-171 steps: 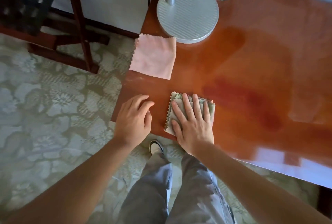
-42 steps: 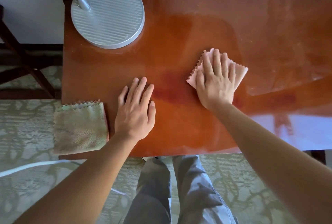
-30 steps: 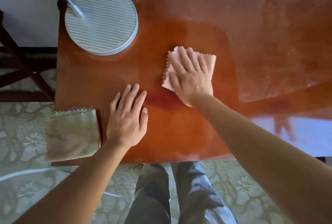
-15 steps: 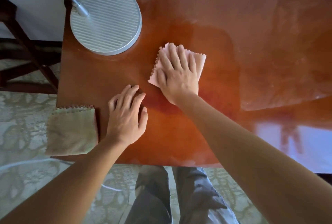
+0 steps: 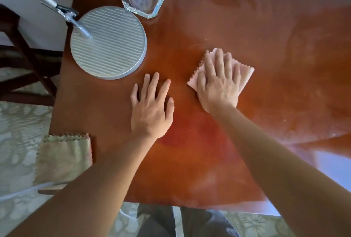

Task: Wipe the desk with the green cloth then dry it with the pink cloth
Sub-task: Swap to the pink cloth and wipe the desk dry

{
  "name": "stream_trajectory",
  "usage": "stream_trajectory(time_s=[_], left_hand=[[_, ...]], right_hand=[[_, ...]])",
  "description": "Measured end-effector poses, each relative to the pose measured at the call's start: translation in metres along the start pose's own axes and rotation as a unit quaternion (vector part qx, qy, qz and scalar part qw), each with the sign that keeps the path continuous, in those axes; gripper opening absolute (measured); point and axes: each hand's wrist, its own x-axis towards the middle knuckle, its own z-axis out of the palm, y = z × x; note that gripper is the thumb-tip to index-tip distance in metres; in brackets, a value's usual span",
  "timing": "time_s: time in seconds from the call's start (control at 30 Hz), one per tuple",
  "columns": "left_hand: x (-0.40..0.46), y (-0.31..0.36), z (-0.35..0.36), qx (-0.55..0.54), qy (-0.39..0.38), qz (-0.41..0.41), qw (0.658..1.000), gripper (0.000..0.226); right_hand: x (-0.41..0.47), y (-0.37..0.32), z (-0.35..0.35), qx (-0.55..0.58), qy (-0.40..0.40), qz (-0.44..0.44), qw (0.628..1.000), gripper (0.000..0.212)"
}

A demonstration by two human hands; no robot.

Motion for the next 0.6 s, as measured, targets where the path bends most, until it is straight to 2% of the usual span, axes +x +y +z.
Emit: stream_trajectory(time_s=[0.13,0.23,0.4,0.5,0.53,0.6], left_hand=[[0.000,0.001,-0.001,0.001,0.002,-0.009,1.000,0.059],[0.001,0.001,-0.001,-0.001,-0.001,-0.019,1.000,0.058],[0.001,0.002,0.000,-0.003,0.001,-0.020,1.000,0.058],[0.001,0.001,0.003,-0.002,0.015,-0.020,1.000,0.057],[0.001,0.001,0.003,-0.001,0.017,-0.019,1.000,0.057],[0.001,0.001,0.004,0.003,0.022,-0.017,1.000,0.056]], right_hand=[[0.003,-0.065,0.010,0.017,-0.026,-0.094,0.995,0.059],[0.015,-0.035,0.005,-0.016,-0.040,-0.158,0.986,0.060],[0.053,0.045,-0.018,-0.023,-0.022,-0.047,0.998,0.062],[0.067,0.026,-0.018,-0.008,-0.011,0.006,1.000,0.061],[0.068,0.008,-0.015,-0.005,-0.009,-0.005,1.000,0.061],[0.068,-0.034,-0.008,0.002,-0.014,-0.079,0.997,0.061]])
